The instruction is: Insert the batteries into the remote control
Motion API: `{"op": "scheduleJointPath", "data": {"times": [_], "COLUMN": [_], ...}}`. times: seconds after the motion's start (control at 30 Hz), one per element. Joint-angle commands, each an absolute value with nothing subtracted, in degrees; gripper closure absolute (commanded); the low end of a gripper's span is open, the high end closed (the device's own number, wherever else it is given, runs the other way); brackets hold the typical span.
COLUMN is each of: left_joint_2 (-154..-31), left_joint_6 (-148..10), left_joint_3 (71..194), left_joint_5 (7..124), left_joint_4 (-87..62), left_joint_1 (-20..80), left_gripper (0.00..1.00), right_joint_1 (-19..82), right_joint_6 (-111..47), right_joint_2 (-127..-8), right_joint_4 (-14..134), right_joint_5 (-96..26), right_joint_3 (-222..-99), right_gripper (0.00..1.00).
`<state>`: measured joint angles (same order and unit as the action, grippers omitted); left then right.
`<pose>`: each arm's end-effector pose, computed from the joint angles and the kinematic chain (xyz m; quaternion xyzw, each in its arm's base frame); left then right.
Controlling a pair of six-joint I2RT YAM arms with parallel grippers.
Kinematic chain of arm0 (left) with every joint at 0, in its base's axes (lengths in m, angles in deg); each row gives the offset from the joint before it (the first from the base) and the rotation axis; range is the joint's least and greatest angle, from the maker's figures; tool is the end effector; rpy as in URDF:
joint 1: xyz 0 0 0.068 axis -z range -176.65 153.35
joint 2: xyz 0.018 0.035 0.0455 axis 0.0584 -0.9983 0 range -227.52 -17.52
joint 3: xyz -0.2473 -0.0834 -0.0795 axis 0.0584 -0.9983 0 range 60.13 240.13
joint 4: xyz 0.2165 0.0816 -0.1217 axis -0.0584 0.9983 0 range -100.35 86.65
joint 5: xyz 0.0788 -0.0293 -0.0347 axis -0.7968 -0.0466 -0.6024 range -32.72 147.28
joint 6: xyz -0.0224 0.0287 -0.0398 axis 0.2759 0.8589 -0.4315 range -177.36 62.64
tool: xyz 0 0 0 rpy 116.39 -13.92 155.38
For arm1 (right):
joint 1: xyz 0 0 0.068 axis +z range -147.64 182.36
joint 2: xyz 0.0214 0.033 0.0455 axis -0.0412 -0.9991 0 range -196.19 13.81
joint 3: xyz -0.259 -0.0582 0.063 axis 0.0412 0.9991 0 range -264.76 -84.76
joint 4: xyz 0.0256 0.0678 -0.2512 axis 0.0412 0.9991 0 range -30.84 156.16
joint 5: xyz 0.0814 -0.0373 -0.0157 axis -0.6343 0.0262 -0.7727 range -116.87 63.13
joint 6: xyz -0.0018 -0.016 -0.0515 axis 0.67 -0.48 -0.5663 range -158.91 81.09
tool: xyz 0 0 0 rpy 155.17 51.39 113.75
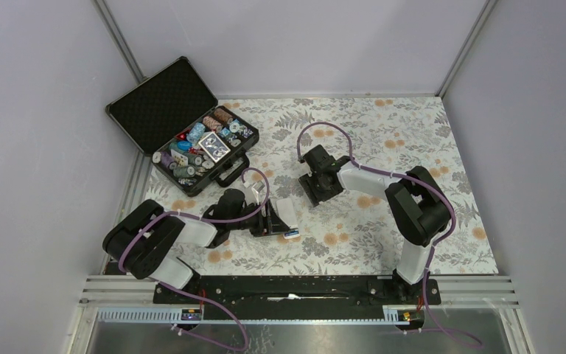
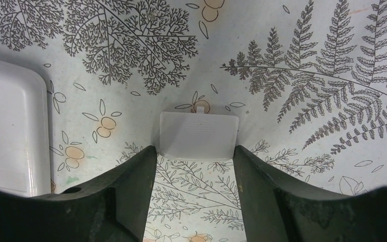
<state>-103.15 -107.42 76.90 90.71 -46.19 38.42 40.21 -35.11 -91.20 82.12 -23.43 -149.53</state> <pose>0.1779 -0.1489 0.1134 0.0262 0.8525 -0.4952 0.1655 0.2884 0.2213 0.1582 -0.2780 0.9318 0.0550 0.2269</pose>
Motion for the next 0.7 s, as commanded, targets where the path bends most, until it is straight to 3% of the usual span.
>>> {"op": "scheduleJointPath", "data": {"times": [0.0,0.23,0.47,0.67], "left_joint_2": [-104.16,-104.16,-104.22,-104.33], "left_joint_6": [-107.02,-106.93,-106.93,-107.19], "left_joint_3": [77.29,77.18,77.18,77.25], "left_joint_5": [90.98,90.9,90.93,90.45], "left_joint_4": [-46.21,-46.19,-46.11,-46.39], "left_joint_1": [38.58,38.59,38.59,39.12], "left_gripper": [0.38,0.38,0.38,0.38], "right_joint_1": [40.91,40.9,40.99,41.47], "right_joint_6": [-32.63,-32.03,-31.66,-30.59], "right_joint_2": [-94.34,-94.65,-94.38,-90.03], "right_joint_4": [83.86,83.73,83.7,83.76], "right_joint_5": [-25.29,-24.38,-24.32,-25.23], "right_joint_3": [-148.91,-148.62,-148.53,-147.31], "right_gripper": [0.35,0.4,0.59,0.64]}}
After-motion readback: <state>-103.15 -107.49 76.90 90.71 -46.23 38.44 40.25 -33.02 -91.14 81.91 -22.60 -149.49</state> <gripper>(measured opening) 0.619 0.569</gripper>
